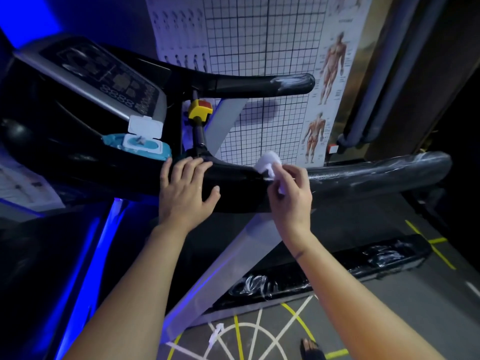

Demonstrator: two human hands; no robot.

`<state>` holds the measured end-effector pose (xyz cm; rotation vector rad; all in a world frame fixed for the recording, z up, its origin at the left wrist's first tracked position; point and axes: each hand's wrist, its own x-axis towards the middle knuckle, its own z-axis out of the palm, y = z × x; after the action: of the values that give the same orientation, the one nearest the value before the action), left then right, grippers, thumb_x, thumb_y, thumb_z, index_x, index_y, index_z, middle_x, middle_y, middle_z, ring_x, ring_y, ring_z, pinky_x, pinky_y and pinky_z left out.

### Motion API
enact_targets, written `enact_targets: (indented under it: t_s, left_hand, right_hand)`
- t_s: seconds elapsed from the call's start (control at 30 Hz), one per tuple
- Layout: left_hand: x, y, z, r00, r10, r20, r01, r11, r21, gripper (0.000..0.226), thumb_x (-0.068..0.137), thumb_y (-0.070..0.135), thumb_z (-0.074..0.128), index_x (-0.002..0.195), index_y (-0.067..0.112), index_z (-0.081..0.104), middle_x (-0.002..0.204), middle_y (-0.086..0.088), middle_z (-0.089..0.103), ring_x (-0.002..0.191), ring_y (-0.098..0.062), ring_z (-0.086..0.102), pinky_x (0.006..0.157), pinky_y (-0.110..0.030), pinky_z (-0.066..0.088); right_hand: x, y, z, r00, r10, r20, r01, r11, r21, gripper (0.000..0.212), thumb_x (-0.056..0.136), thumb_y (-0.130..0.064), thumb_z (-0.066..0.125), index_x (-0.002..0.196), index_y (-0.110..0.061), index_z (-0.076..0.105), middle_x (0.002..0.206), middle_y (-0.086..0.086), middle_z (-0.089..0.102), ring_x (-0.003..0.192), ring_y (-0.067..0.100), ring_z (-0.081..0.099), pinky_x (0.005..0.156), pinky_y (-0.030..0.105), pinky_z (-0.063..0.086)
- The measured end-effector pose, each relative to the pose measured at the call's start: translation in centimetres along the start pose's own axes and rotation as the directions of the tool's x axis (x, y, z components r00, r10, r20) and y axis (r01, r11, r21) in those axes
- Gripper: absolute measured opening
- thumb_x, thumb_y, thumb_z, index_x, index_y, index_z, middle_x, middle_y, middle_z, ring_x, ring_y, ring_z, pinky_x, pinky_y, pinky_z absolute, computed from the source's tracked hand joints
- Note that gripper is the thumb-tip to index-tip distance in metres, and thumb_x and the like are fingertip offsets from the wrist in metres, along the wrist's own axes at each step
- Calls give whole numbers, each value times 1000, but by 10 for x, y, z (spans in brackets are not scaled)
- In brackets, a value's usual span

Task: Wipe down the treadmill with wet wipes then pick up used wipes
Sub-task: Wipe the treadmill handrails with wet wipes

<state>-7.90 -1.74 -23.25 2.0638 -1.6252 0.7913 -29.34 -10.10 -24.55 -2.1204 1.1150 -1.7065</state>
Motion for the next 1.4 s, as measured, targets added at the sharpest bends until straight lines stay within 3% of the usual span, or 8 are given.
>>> enact_targets:
  t_s: [0.23, 0.43, 0.63, 0.83, 0.93, 1.07, 1.2, 1.4]
  left_hand:
    - [1, 1, 1, 1000, -3, -30, 3, 1000, 0, 59, 87, 51, 50, 136, 20, 61, 140, -2, 60, 135, -26, 48, 125, -53, 16]
    - [1, 2, 2, 999, -11, -41, 11, 1000, -3, 59, 85, 50, 53, 134, 20, 63, 139, -2, 61, 134, -26, 49, 125, -51, 15]
    - [1, 4, 0, 1000, -30, -9, 30, 999, -10, 59, 85, 50, 52, 134, 20, 62, 138, -3, 60, 134, -26, 48, 126, -51, 14]
    - [2, 8, -5, 996, -72, 52, 73, 997, -26, 60, 83, 51, 50, 134, 20, 61, 139, -3, 59, 135, -26, 46, 127, -51, 11]
    - [4, 13, -8, 994, -93, 58, 94, 996, -6, 59, 83, 52, 48, 131, 20, 62, 133, -4, 60, 130, -28, 47, 126, -53, 14]
    - [30, 36, -16, 974, -203, 100, 196, 978, 73, 49, 84, 49, 42, 107, 13, 67, 107, -14, 61, 107, -38, 53, 111, -60, 27]
    - [60, 66, -14, 988, -120, 94, 112, 990, 83, 36, 84, 33, 40, 89, 10, 68, 88, -13, 67, 90, -35, 59, 100, -51, 36]
    - [80, 68, 7, 990, -81, 115, 89, 994, -65, 24, 81, 26, 42, 81, 14, 63, 79, -7, 70, 80, -32, 62, 76, -42, 45]
  right_hand:
    - [20, 23, -7, 896, -11, 445, 229, 868, -441, 58, 81, -30, 43, 136, -19, 58, 122, -3, 61, 114, 27, 51, 94, 42, 34]
    - [30, 24, -14, 869, -80, 488, 285, 888, -361, 57, 74, -13, 57, 131, -17, 60, 117, -2, 69, 108, 24, 61, 96, 38, 38]
    - [49, 32, -49, 928, 189, 322, -125, 970, -208, 17, 89, -8, 58, 88, -10, 75, 84, 10, 62, 86, 25, 52, 75, 34, 41]
    - [83, 19, -63, 615, 564, 551, -707, 704, 68, 30, 90, -26, 58, 74, -2, 66, 63, 4, 54, 61, 18, 48, 65, 36, 39]
    - [106, 18, -63, 716, 516, 470, -553, 830, -69, 48, 102, -35, 48, 65, -6, 58, 59, 4, 55, 63, 24, 53, 64, 33, 41]
    - [121, 21, -55, 971, 93, 219, 28, 870, -493, 29, 95, -19, 53, 80, -4, 72, 95, 18, 65, 95, 37, 56, 81, 40, 34]
    - [73, 18, -21, 795, -41, 605, 336, 860, -384, 26, 79, -5, 44, 86, 7, 66, 85, 25, 63, 78, 41, 62, 64, 44, 47]
    - [44, 42, -22, 567, -58, 821, 508, 810, -293, 57, 88, -11, 26, 131, 16, 53, 132, 35, 56, 124, 49, 55, 103, 52, 47]
